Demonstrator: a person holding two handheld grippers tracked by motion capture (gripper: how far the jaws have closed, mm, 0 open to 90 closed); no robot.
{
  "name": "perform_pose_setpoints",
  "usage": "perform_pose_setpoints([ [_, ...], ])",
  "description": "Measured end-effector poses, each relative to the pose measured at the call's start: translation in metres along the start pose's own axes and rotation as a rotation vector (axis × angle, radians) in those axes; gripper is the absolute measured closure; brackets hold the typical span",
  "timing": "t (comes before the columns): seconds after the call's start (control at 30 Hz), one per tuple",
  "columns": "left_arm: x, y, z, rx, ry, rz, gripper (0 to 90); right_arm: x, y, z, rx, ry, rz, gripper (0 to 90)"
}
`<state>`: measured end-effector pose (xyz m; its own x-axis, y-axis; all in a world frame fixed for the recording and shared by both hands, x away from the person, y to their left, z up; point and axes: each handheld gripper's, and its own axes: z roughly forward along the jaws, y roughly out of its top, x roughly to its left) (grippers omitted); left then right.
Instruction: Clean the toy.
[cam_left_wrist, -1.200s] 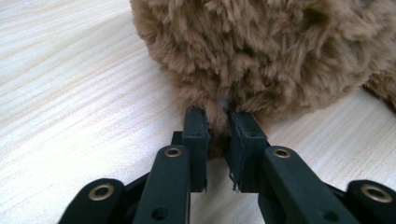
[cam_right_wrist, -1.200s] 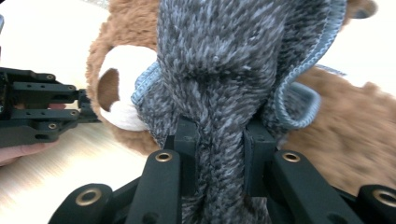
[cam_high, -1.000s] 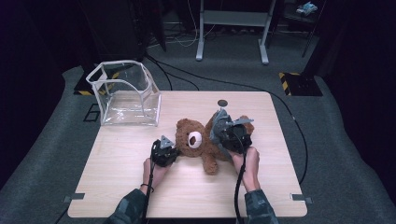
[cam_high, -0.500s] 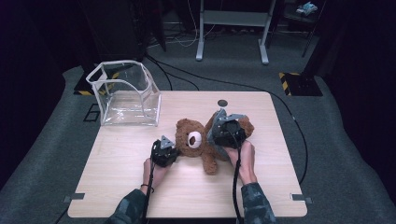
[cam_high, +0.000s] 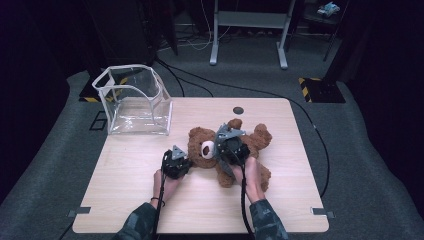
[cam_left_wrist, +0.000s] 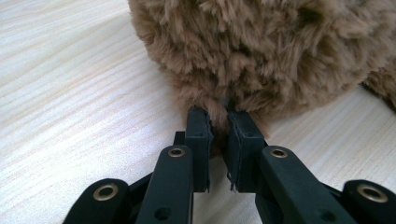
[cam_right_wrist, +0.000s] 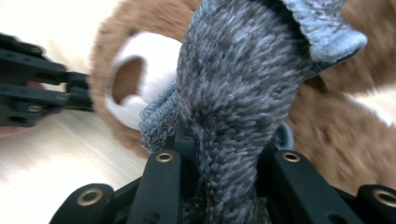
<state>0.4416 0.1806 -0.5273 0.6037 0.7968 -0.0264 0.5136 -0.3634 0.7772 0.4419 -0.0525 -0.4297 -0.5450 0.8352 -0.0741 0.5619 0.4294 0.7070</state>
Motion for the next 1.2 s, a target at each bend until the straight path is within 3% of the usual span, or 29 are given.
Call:
perform_pose_setpoints([
  [0.07, 0.000, 0.000, 0.000, 0.002, 0.002, 0.000, 79.8, -0.011, -0.007, -0.007, -0.018, 0.007, 0.036, 73.3],
  [0.33, 0.000, 0.000, 0.000, 0.002, 0.002, 0.000, 80.0, -0.058, -0.033, -0.033, -0.053, -0.060, 0.155, 73.3],
  [0.37, 0.000, 0.000, 0.000, 0.002, 0.001, 0.000, 80.1, -0.063, -0.036, -0.033, -0.058, -0.064, 0.160, 73.3],
  [0.6, -0.001, 0.000, 0.000, 0.001, 0.000, 0.002, 80.1, -0.098, -0.067, -0.026, -0.061, -0.063, 0.320, 73.8],
  [0.7, -0.001, 0.000, 0.000, -0.002, 0.002, 0.001, 80.2, -0.108, -0.077, -0.015, -0.032, -0.070, 0.364, 74.0],
  [0.87, -0.001, 0.000, 0.000, -0.003, 0.001, 0.001, 80.2, -0.119, -0.085, 0.008, 0.062, -0.119, 0.387, 74.0],
  [0.97, -0.001, 0.000, 0.000, 0.001, 0.001, 0.005, 80.2, -0.128, -0.086, 0.011, 0.105, -0.164, 0.387, 73.7],
  [1.1, -0.001, 0.000, 0.000, 0.000, 0.001, 0.005, 80.3, -0.133, -0.082, -0.015, 0.045, -0.191, 0.413, 73.4],
  [1.2, -0.001, 0.000, 0.000, -0.001, 0.002, 0.003, 80.2, -0.130, -0.077, -0.038, -0.039, -0.163, 0.399, 73.4],
])
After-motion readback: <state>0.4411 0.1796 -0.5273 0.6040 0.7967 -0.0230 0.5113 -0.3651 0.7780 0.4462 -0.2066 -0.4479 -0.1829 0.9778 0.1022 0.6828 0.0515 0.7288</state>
